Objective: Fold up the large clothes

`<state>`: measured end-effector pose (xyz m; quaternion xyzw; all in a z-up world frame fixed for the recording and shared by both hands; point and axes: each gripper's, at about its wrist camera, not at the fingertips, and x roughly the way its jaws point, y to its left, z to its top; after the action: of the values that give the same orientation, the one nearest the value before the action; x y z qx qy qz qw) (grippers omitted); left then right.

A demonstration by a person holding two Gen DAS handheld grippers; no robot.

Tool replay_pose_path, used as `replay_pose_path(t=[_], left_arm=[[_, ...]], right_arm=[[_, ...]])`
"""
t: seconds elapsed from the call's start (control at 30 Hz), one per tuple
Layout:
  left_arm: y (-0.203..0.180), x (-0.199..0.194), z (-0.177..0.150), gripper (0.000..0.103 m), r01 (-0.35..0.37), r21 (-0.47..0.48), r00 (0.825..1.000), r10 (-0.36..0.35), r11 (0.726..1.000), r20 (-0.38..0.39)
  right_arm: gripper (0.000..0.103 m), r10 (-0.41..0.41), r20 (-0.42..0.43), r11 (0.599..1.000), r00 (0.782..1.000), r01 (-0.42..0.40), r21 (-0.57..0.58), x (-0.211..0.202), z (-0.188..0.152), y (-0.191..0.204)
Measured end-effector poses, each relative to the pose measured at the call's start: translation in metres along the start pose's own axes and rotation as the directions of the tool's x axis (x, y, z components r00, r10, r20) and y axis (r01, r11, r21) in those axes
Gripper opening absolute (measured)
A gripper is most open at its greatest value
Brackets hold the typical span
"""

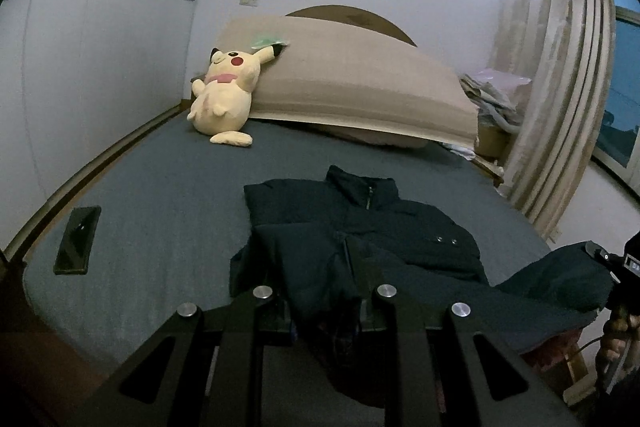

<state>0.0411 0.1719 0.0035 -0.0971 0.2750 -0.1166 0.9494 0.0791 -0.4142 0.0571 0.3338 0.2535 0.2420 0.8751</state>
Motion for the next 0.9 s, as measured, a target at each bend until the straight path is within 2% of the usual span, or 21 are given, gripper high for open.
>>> replay_pose_path(t=[0.33,0.9], left_arm=[[0.0,0.009,0.005,0.019,-0.03,-0.016,1.0,0.03,0.999,0.0],[0.003,0.018,0.01,0.019,-0.042,-0.024,0.999,0.042,0.999,-0.005]], right_arm=[[0.012,-0.041,0.026,0.999,0.999,0.041,-0.011,0.012,0.01,0.007],[0.012,-0.084,0.04,0.996,0.996,0.085,-0.027,0.023,0.015,0.015]])
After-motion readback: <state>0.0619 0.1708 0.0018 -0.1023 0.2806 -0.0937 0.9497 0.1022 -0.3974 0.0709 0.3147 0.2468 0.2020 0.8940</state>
